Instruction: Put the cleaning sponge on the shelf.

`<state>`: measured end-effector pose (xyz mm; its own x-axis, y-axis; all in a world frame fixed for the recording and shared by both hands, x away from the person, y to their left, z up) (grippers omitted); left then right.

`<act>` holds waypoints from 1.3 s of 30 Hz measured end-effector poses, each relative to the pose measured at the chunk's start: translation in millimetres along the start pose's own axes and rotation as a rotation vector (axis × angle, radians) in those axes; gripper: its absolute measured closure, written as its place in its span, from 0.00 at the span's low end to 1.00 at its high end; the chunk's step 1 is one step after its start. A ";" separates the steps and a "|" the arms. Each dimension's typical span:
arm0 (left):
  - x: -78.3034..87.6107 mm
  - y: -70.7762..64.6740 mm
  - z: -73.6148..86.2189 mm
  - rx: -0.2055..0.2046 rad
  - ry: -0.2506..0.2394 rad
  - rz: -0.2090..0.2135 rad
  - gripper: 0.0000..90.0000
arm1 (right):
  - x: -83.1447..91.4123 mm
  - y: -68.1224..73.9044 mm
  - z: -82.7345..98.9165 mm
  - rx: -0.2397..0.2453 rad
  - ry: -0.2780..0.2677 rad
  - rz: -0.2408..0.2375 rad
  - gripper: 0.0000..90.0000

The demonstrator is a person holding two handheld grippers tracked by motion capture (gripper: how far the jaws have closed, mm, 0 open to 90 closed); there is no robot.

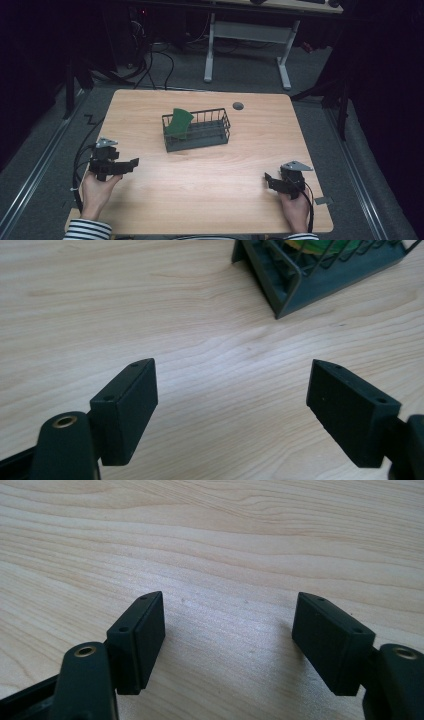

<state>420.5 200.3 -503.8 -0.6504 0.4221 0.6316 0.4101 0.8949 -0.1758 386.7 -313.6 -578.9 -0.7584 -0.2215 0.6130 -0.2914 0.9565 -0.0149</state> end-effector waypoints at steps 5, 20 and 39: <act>-5.5 -3.3 6.5 -0.001 0.002 -0.003 0.24 | 0.0 0.1 0.0 0.000 0.000 0.000 0.33; -22.2 -8.9 27.0 0.015 -0.004 -0.009 0.24 | 0.0 0.1 0.0 0.000 0.000 0.000 0.33; -53.9 -12.5 57.8 -0.039 -0.004 -0.093 0.27 | 0.0 0.1 0.0 0.000 0.000 0.000 0.33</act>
<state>413.5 174.8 -579.3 -0.6893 0.3384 0.6406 0.3724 0.9239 -0.0872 386.6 -313.5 -578.9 -0.7585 -0.2212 0.6130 -0.2914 0.9565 -0.0154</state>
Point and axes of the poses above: each handheld gripper's, and its own axes: x roughly backward along the jaws, z roughly out of its underside, y roughly to its left, the point moved 7 cm from there along -x, roughly forward along the jaws, and after that the axes turned 6 degrees about -y, right-handed, at the moved point
